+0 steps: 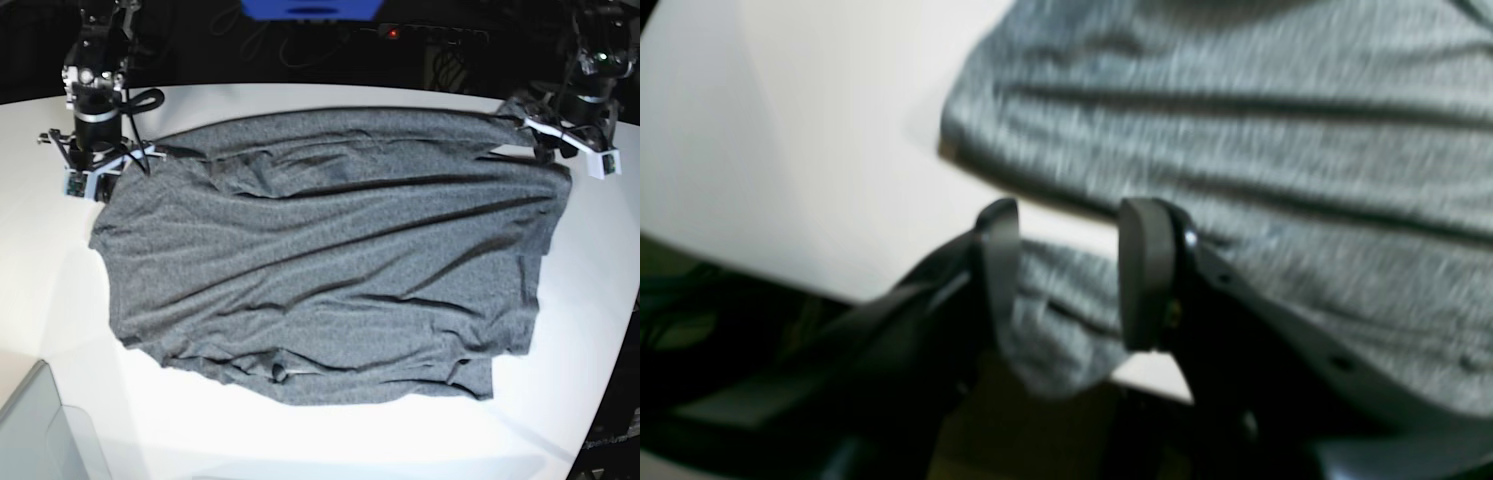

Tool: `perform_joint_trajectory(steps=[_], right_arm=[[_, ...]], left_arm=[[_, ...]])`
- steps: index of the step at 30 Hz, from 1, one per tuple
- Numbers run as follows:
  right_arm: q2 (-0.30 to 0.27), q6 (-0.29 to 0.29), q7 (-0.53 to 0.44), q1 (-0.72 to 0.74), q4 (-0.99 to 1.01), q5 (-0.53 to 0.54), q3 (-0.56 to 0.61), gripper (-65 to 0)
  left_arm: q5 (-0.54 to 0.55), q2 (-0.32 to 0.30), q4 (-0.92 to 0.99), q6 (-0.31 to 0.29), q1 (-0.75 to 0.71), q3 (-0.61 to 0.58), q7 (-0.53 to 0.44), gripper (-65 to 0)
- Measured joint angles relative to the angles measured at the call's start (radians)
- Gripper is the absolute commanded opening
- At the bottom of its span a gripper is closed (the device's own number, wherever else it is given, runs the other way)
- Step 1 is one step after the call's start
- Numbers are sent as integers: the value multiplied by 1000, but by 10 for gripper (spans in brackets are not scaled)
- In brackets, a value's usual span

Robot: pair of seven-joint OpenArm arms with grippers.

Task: Layout the t-shirt on the table in an organized manner, then fold the t-shirt properly
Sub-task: 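Lift the shirt edges with both grippers and stretch them apart, then release the shirt with the right gripper and move it back toward the shirt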

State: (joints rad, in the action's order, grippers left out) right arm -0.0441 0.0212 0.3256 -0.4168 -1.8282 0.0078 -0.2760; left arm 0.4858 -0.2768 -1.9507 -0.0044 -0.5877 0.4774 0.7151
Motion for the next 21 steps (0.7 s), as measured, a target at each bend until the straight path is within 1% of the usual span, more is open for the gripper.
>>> perform_joint_trajectory(steps=[2, 4, 7, 8, 9, 10, 12, 13, 15, 17, 18, 21], right_arm=[[26, 0, 0, -8, 0, 0, -40, -576], [53, 0, 3, -6, 2, 0, -79, -573], [63, 0, 2, -2, 2, 0, -118, -571], [63, 0, -1, -2, 2, 0, -126, -571], [63, 0, 0, -3, 2, 0, -131, -571], [63, 0, 2, -5, 2, 0, -140, -571], [64, 0, 4, -5, 3, 1, -167, -571], [64, 0, 3, -5, 3, 0, -183, -571], [80, 0, 3, -5, 5, 0, -218, -571], [102, 0, 3, -5, 17, 0, -250, -565], [108, 0, 8, -5, 20, 0, -264, -552], [116, 0, 5, -5, 20, 0, -292, -493]], left_arm=[[12, 3, 0, -7, -23, 37, 8, -407], [3, 14, 0, -1, -34, 81, 0, -407], [7, 45, 0, 0, -49, 132, -1, -407], [5, 47, 0, -12, -51, 145, 7, -406], [2, 47, 0, -56, -55, 158, 6, -396], [5, 50, -1, -97, -61, 167, -2, -375], [1, 76, -7, -147, -61, 180, -3, -312], [1, 85, -8, -180, -62, 183, 21, -267], [0, 90, -7, -229, -62, 191, 114, -190], [-6, 93, -7, -261, -61, 194, 139, -135], [-6, 92, -8, -289, -60, 195, 149, -116], [-4, 94, -8, -330, -61, 195, 148, -80]])
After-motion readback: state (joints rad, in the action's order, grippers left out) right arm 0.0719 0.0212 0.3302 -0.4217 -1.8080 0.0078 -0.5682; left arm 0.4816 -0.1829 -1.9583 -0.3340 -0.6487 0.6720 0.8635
